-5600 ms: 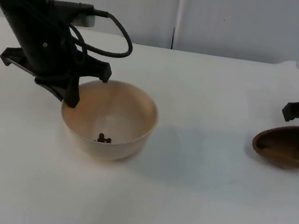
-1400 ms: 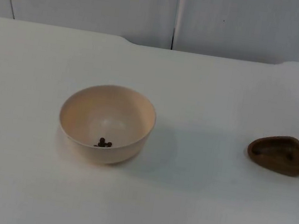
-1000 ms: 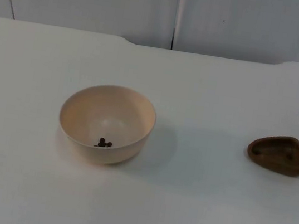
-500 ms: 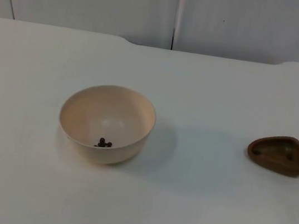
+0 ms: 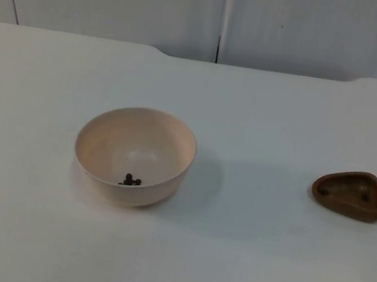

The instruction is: Pick up the bowl with the left hand and pour the coffee beans from the cup into the bowl with the right hand.

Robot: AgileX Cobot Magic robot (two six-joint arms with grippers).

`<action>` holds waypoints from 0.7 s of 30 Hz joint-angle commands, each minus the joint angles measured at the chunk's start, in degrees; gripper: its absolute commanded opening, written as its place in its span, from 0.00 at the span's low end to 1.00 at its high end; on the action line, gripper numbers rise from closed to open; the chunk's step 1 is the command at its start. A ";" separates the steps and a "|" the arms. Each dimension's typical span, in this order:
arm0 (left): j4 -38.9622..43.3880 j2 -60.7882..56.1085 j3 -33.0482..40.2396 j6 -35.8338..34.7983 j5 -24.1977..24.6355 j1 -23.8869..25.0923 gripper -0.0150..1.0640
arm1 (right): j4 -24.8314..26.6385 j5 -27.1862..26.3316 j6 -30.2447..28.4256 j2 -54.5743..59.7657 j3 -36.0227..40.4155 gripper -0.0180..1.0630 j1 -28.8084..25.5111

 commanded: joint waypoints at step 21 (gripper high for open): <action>1.29 -0.51 14.43 0.05 -1.44 0.05 0.69 | -4.51 9.20 -2.03 -14.31 8.62 0.66 -0.07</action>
